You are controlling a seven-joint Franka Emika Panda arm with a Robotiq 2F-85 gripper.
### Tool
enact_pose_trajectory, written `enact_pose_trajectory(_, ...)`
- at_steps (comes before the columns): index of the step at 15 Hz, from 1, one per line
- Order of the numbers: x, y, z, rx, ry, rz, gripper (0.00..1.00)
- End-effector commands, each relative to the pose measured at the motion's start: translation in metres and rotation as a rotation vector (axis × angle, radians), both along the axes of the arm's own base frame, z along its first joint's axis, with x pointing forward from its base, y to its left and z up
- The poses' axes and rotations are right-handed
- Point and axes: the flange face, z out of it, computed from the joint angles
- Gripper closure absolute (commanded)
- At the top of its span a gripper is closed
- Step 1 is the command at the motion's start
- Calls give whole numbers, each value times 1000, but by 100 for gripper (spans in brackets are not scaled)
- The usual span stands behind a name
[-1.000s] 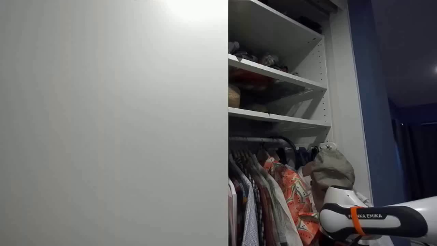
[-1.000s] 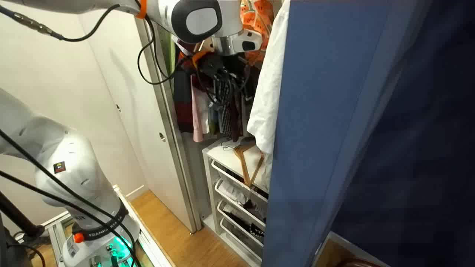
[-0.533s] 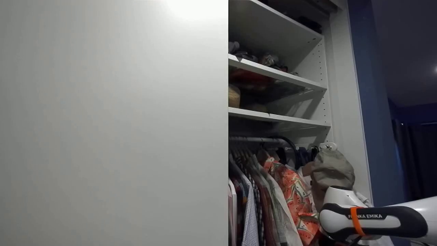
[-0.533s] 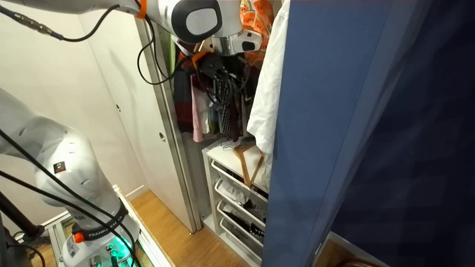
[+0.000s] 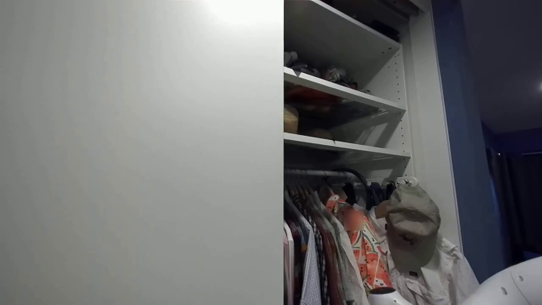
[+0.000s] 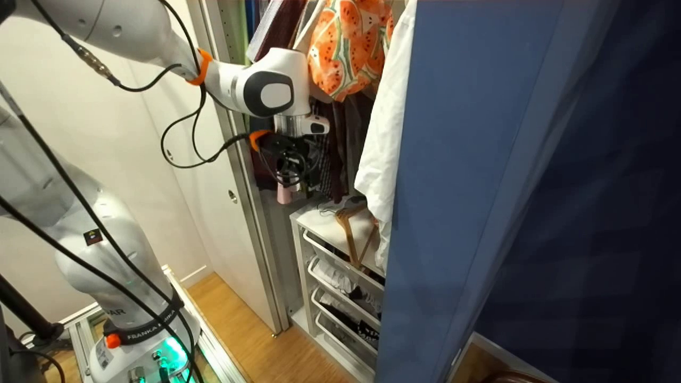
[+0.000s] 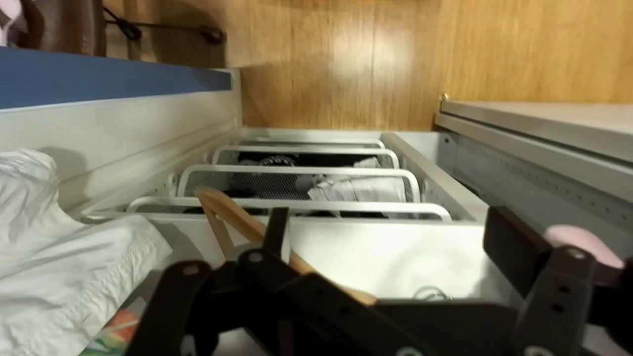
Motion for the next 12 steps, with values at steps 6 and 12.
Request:
enact_pose_trajectory(6,4,-54,-108,-403,1,159,0)
enact_pose_trajectory(12,-1,-67,-112,-429,7,154,0)
